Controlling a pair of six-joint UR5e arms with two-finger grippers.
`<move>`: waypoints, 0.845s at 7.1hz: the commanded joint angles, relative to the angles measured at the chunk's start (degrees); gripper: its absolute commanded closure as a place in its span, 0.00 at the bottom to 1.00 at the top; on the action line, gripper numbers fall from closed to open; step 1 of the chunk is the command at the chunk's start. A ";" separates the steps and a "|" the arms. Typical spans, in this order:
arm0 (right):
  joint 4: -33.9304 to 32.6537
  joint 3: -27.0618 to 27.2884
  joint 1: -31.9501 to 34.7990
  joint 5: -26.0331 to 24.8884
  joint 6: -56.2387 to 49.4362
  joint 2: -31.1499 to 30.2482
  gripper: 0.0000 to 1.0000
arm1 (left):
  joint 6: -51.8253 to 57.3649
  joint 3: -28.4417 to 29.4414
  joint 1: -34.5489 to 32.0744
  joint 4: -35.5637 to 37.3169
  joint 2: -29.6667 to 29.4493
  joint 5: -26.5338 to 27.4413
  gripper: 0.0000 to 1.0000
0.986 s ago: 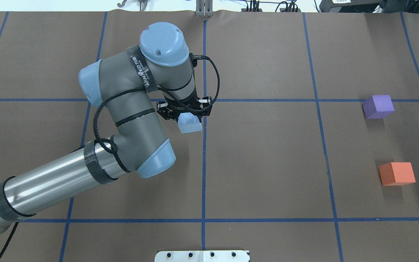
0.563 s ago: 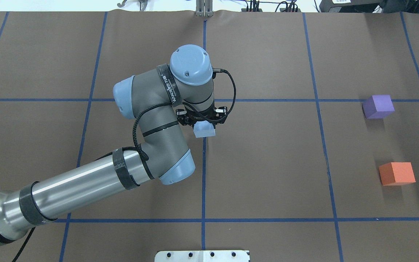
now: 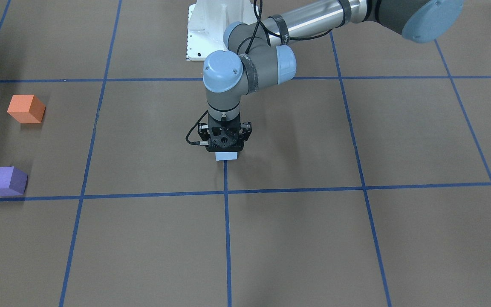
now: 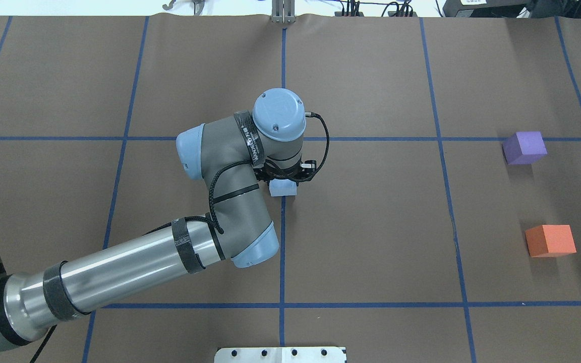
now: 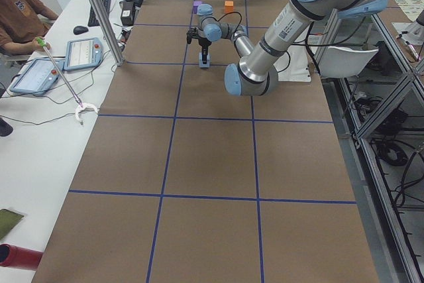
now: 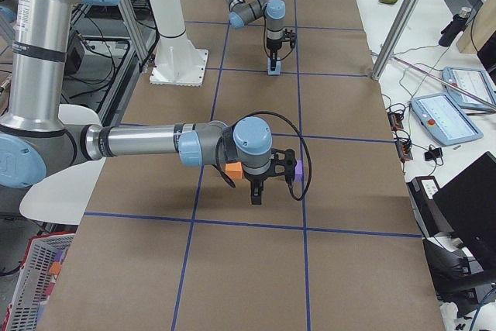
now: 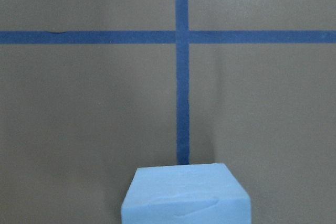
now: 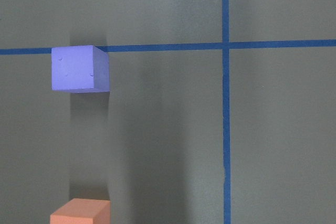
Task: Place blue block between orange and purple blocks
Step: 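Carry the light blue cube to the table center and release it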
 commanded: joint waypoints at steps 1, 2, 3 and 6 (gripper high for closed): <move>-0.06 1.45 -0.07 0.26 -0.01 0.20 0.00 | 0.07 0.11 0.04 0.20 0.01 0.27 0.00; -0.41 2.94 -0.15 0.00 -0.01 0.90 0.00 | 0.07 -1.55 -0.75 0.37 -0.08 -0.61 0.00; -0.85 3.04 -0.07 -0.18 1.30 3.08 0.00 | 0.07 -4.35 -1.97 1.24 0.01 -2.35 0.00; -6.37 4.52 -5.31 -0.97 10.74 13.69 0.00 | 3.90 -17.17 -8.29 14.74 0.53 -8.43 0.00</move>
